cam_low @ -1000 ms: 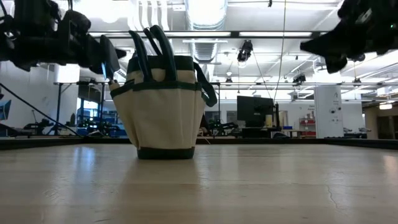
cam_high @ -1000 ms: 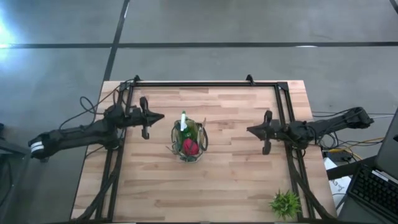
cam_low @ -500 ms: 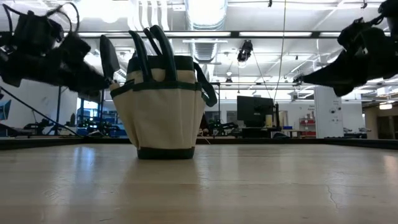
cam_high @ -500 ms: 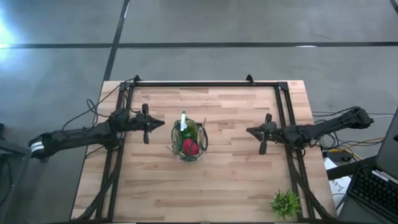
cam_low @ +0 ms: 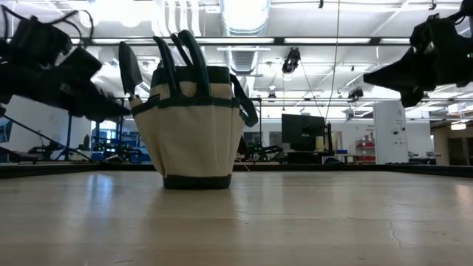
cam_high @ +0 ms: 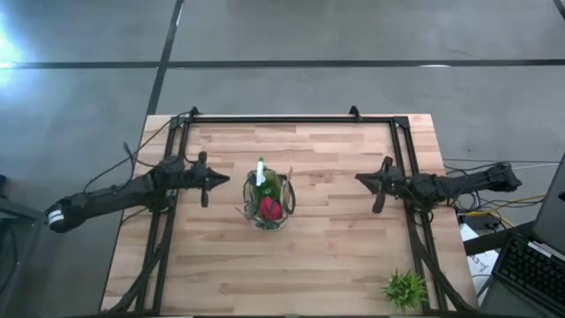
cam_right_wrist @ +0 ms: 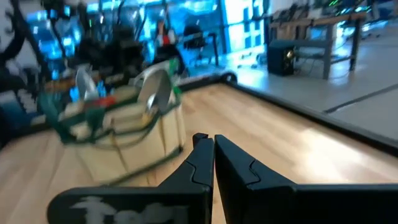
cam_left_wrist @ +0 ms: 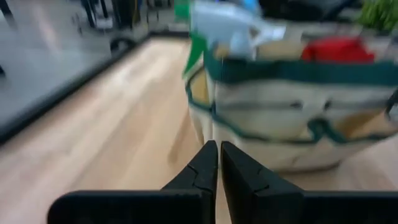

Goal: Pick & Place Garden tools in Gardening bag
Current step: Return to Home Position

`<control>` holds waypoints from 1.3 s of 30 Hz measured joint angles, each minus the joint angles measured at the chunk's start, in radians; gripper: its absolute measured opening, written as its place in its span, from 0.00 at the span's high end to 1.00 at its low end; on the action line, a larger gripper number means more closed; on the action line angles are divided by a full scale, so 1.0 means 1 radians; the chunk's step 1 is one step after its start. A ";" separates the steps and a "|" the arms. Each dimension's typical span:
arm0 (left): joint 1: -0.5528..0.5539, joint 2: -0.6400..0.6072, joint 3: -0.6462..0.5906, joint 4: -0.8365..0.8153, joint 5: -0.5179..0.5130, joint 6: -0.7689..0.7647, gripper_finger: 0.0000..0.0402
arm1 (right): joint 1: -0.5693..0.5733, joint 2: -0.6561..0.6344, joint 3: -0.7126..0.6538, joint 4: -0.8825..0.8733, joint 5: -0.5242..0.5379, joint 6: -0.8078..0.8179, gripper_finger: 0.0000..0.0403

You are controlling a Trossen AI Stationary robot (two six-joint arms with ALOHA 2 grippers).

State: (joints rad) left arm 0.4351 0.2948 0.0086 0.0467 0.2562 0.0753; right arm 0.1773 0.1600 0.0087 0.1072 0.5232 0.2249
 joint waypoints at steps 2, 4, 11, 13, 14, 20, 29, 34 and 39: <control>0.000 -0.055 0.000 -0.004 0.000 0.000 0.94 | -0.023 -0.044 0.000 0.001 0.000 0.000 0.98; 0.000 -0.111 0.000 -0.006 0.000 0.000 0.94 | -0.049 -0.083 0.000 0.001 0.000 0.000 0.98; -0.014 -0.283 -0.001 -0.010 0.002 -0.001 0.94 | -0.147 -0.160 0.001 0.008 0.001 0.000 0.98; -0.023 -0.294 -0.001 -0.009 0.002 -0.001 0.94 | -0.159 -0.160 0.000 -0.012 0.001 0.000 0.98; -0.027 -0.294 -0.002 -0.009 0.002 -0.001 0.94 | -0.160 -0.160 0.000 -0.028 0.001 0.000 0.98; -0.035 -0.294 -0.002 -0.009 -0.003 -0.001 0.94 | -0.159 -0.160 0.000 -0.039 0.001 0.000 0.98; -0.035 -0.293 -0.001 -0.005 -0.005 -0.001 0.94 | -0.158 -0.144 0.000 -0.039 0.001 0.000 0.98; -0.035 -0.293 0.001 -0.002 -0.006 -0.001 0.94 | -0.158 -0.146 0.000 -0.039 0.001 0.000 0.98; -0.035 -0.293 0.001 0.001 -0.006 -0.001 0.94 | -0.158 -0.145 0.000 -0.039 0.001 0.000 0.98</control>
State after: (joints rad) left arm 0.4004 0.0013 0.0097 0.0479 0.2501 0.0746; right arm 0.0189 0.0151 0.0090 0.0680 0.5243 0.2249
